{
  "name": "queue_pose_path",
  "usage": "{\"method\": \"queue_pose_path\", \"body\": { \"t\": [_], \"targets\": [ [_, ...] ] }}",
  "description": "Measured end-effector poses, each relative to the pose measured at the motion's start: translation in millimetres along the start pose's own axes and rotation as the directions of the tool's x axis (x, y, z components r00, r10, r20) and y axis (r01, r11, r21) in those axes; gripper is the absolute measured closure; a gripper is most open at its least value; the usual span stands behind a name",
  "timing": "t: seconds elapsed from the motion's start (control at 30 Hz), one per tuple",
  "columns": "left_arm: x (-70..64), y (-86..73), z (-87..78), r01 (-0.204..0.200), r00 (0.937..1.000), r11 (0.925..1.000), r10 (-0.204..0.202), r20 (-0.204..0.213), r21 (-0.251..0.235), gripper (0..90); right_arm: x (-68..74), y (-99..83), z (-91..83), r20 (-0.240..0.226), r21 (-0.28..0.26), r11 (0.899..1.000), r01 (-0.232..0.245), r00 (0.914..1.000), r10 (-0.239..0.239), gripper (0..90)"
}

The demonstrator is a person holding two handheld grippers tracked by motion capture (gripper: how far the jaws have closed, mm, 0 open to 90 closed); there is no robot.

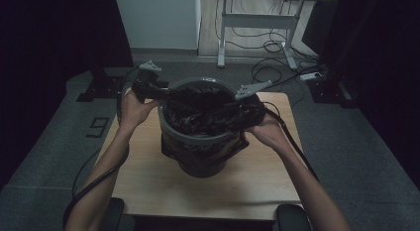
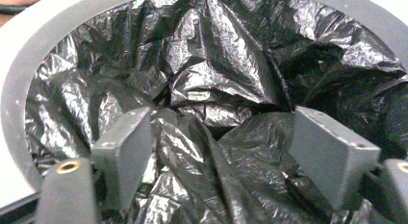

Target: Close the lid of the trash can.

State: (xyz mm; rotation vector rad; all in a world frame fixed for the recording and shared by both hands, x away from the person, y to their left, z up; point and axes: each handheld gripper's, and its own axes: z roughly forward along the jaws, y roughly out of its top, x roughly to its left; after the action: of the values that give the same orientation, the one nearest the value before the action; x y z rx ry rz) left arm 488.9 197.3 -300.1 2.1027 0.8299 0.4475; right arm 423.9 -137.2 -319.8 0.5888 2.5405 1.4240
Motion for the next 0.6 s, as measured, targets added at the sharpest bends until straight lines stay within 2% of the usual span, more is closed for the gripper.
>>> {"method": "queue_pose_path", "body": {
  "t": [0.07, 0.13, 0.2, 0.27, 0.33, 0.43, 0.53, 0.6],
  "targets": [
    [2.6, 0.4, 0.6, -0.019, 0.9997, 0.9998, 0.019, 0.018, -0.010, 39.2, -3.8, 4.0, 0.6, 0.003, 0.018, 1.000, -0.008, 1.0000, 0.008, 17.2],
    [5.8, -0.4, 1.1, -0.029, 0.9983, 0.9992, 0.030, 0.049, -0.029, 33.6, -7.1, 8.2, 0.2, 0.026, 0.038, 0.999, -0.007, 0.9997, 0.006, 14.4],
    [7.9, -1.4, -0.4, -0.026, 0.9965, 0.9978, 0.031, 0.077, -0.060, 26.4, -9.9, 11.0, -1.1, 0.037, 0.050, 0.999, -0.006, 0.9993, 0.004, 13.0],
    [8.6, -2.0, -3.3, -0.015, 0.9944, 0.9965, 0.023, 0.103, -0.082, 22.3, -13.0, 11.8, -3.9, 0.039, 0.035, 0.999, -0.020, 0.9991, 0.019, 12.6],
    [8.2, -1.8, -6.7, -0.013, 0.9938, 0.9962, 0.022, 0.109, -0.087, 17.3, -15.7, 12.3, -7.6, 0.039, 0.025, 0.999, -0.025, 0.9989, 0.024, 12.5],
    [5.2, -1.9, -13.6, -0.044, 0.9942, 0.9955, 0.052, 0.094, -0.083, 13.1, -18.9, 13.6, -14.3, 0.048, 0.005, 0.999, -0.038, 0.9981, 0.038, 11.9],
    [4.6, -2.8, -21.1, -0.028, 0.9927, 0.9948, 0.039, 0.114, -0.098, 10.8, -21.9, 15.4, -22.2, 0.072, -0.005, 0.999, -0.045, 0.9964, 0.045, 11.6],
    [3.6, -4.1, -25.7, -0.032, 0.9931, 0.9947, 0.042, 0.109, -0.097, 9.1, -23.3, 17.0, -26.8, 0.090, 0.002, 0.999, -0.048, 0.9949, 0.047, 11.0]
  ]
}}
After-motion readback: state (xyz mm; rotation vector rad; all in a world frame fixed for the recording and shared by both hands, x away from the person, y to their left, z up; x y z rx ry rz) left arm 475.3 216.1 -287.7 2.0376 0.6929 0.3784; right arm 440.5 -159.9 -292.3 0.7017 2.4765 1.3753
